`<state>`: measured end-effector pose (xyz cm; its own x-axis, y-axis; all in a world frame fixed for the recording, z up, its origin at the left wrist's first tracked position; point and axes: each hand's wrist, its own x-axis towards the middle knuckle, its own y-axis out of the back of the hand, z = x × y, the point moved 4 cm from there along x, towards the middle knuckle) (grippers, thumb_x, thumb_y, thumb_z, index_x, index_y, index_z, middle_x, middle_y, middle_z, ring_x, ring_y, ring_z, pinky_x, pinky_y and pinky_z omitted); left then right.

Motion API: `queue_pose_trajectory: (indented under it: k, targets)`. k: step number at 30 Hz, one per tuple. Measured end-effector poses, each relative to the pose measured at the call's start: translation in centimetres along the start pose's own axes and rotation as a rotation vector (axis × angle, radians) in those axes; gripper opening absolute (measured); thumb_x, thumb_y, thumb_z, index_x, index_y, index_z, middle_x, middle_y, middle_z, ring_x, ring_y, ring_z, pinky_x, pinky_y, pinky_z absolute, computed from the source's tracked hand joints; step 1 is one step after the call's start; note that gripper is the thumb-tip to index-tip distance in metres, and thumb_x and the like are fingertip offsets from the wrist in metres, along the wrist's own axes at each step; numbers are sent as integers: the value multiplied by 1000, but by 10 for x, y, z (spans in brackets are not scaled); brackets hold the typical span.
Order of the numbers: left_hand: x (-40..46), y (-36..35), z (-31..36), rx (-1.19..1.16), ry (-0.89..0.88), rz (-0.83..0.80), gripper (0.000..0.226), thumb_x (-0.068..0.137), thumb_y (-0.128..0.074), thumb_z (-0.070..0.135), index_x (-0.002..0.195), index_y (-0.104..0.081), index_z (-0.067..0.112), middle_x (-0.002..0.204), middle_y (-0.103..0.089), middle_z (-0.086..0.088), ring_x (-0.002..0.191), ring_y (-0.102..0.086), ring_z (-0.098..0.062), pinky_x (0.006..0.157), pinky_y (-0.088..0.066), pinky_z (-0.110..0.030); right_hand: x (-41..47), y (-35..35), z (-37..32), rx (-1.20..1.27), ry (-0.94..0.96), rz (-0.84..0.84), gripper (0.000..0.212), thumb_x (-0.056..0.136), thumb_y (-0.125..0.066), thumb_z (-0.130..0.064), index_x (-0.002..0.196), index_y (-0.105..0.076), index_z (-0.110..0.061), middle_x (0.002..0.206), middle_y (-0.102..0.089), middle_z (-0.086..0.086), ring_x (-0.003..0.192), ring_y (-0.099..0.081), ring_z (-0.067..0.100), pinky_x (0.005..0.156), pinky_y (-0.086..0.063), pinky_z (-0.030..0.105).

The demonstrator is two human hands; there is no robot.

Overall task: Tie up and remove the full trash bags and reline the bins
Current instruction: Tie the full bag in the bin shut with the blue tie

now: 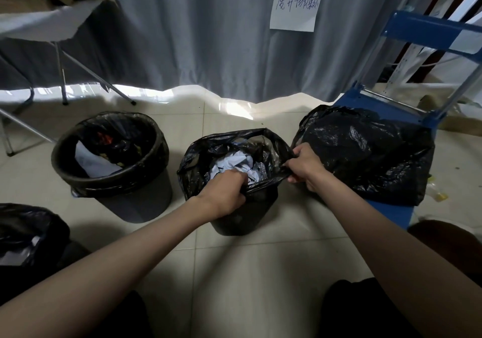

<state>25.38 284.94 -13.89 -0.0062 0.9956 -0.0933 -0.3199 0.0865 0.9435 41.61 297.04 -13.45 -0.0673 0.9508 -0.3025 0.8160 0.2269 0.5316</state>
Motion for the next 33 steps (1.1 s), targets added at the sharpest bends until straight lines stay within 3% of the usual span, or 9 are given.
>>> queue_pose_trajectory:
  k: [3,5,8,13,17,21,24,28,33]
  targets:
    - [-1,7,-7,-197,35,20,13,81,-64,11,92,-61,18,93,-67,-2,88,-60,-21,74,-45,-29,-3,3,-3,51,20,-24,24,89,-62,-10,101,-42,-14,115,-56,18,36,-57,19,35,-50,28]
    - [-1,12,-11,-299,31,57,20,81,-65,5,94,-59,19,89,-70,-1,85,-63,-19,77,-49,-30,-10,4,-14,-92,120,-18,27,91,-63,-26,108,-44,-15,116,-51,12,64,-66,28,51,-58,36]
    - [-1,14,-17,-333,23,100,25,80,-65,0,87,-50,19,82,-69,0,77,-63,-17,72,-49,-31,-25,-1,-34,-483,359,-12,29,91,-62,-33,114,-48,-22,122,-35,5,102,-49,25,85,-45,38]
    - [2,15,-21,-287,29,104,29,79,-54,-2,68,-60,24,67,-61,9,65,-55,-4,67,-40,-24,-52,-28,-47,-813,630,-304,20,85,-67,-30,105,-62,-31,110,-38,-1,117,-34,25,101,-37,40]
    - [2,14,-19,-298,37,99,30,84,-53,1,75,-69,24,66,-59,17,63,-53,1,67,-38,-20,-59,-44,-39,-948,695,-372,23,79,-71,-44,99,-65,-36,112,-42,-3,113,-34,22,98,-35,38]
    - [2,9,-15,-335,53,110,6,76,-71,24,78,-67,20,68,-63,10,64,-55,-4,65,-46,-25,-57,-46,-39,-965,701,-393,24,75,-72,-51,87,-63,-33,100,-47,-6,104,-38,21,86,-33,34]
    - [1,4,-12,-289,13,69,33,64,-83,29,82,-57,18,75,-61,8,69,-53,-9,58,-38,-26,-58,-50,-33,-1068,664,-451,22,76,-75,-34,85,-57,-25,92,-55,-3,98,-41,22,77,-32,34]
    - [-2,1,-5,-81,-38,80,33,74,-71,15,91,-43,15,94,-56,-3,87,-54,-28,64,-37,-36,-55,-43,-33,-1014,600,-357,28,82,-63,-12,68,-41,-22,76,-46,-1,85,-46,26,66,-34,34]
    - [-9,20,-3,58,-45,152,40,76,-65,7,92,-32,23,105,-45,-4,83,-43,-23,63,-34,-35,-44,-26,-34,-1022,479,-323,16,78,-65,-8,72,-57,-21,90,-63,3,92,-61,27,73,-46,32]
